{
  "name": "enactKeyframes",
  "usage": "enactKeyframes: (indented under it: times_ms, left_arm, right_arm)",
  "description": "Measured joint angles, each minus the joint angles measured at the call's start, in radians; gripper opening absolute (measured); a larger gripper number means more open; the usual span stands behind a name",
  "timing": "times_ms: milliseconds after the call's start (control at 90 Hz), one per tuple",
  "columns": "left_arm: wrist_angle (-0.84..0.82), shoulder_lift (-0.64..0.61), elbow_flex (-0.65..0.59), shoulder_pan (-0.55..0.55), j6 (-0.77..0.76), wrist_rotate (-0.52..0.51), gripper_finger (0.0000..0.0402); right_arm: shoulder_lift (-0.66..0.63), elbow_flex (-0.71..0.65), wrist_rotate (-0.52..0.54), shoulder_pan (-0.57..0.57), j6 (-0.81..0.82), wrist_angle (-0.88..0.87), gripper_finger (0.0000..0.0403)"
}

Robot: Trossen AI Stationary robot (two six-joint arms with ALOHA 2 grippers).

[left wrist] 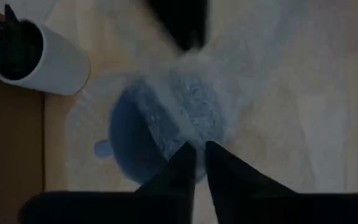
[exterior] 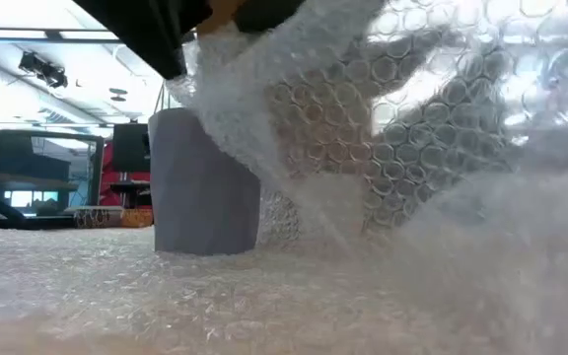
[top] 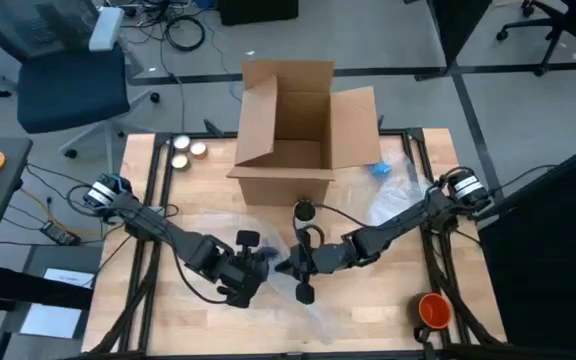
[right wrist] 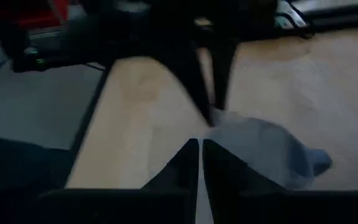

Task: Wrap mug
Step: Wrap the blue cup with the transparent bubble wrap

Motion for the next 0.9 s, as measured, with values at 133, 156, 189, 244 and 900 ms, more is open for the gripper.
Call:
enactKeyframes:
  times_ms: [133, 156, 189, 244, 900]
  left_arm:
    - [-0.026, -0.001, 0.0, 0.0, -0.003, -0.095, 0.0001]
    - [-0.032, -0.002, 0.0, 0.0, -0.007, -0.109, 0.0001]
    - [-0.042, -0.004, 0.0, 0.002, -0.011, -0.128, 0.0001]
    - [-0.047, -0.007, 0.0, 0.004, -0.018, -0.15, 0.0]
    - [-0.162, -0.009, 0.0, 0.0, -0.173, -0.17, 0.0]
  right_arm:
    - [-0.074, 0.0, 0.02, 0.066, -0.023, -0.05, 0.0]
    - [-0.088, 0.0, 0.03, 0.08, -0.022, -0.062, 0.0]
    - [-0.109, 0.0, 0.05, 0.101, -0.014, -0.081, 0.0]
    - [-0.137, 0.001, 0.095, 0.137, 0.003, -0.115, 0.0]
    - [-0.042, 0.0, 0.255, 0.362, 0.414, -0.284, 0.0]
